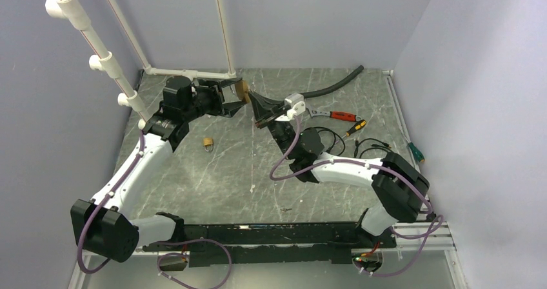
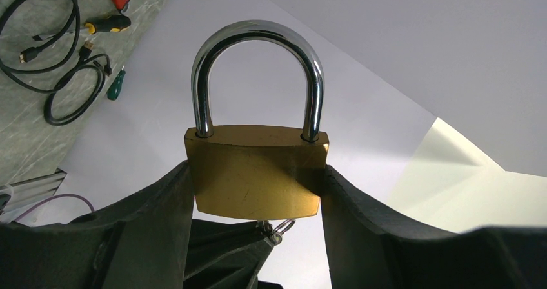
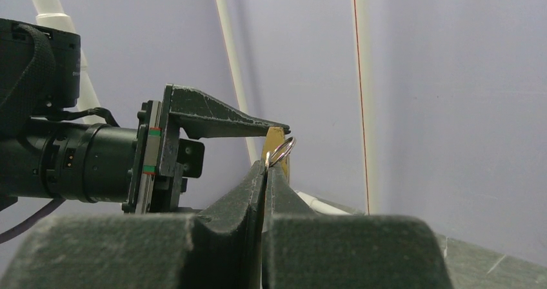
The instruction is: Unlock with the key
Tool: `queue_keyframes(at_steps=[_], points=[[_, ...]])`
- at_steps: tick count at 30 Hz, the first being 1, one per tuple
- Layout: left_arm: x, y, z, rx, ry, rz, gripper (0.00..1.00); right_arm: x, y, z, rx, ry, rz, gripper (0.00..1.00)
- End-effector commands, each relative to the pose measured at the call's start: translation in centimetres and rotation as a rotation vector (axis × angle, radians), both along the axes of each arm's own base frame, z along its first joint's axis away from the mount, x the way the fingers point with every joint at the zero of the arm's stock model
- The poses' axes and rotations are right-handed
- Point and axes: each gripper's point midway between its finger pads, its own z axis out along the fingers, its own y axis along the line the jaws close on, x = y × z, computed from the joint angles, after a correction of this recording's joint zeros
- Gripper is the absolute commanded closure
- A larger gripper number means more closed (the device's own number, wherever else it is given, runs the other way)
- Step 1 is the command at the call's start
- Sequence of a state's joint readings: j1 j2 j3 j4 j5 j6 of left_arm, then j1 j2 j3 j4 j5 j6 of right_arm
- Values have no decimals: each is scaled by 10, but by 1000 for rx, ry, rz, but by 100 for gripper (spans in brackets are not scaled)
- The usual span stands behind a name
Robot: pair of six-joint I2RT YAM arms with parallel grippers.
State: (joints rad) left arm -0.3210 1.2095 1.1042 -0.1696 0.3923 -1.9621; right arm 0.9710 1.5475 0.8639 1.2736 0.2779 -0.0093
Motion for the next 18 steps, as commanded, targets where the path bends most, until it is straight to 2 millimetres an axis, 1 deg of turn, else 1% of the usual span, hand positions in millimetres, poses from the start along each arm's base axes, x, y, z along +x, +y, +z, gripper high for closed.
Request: queue_keyframes(at_steps=[1,8,18], points=[[-12,-2,66,-106,-187,-31,100,-1,4,15,27,-43,-3,100],[-13,0,70,-114,-195,-23,100,-5,-1,17,42,-92,-47,100],[-15,1,75,-110,-204,-23,100,-10,11,11,10,-125,-46,100]])
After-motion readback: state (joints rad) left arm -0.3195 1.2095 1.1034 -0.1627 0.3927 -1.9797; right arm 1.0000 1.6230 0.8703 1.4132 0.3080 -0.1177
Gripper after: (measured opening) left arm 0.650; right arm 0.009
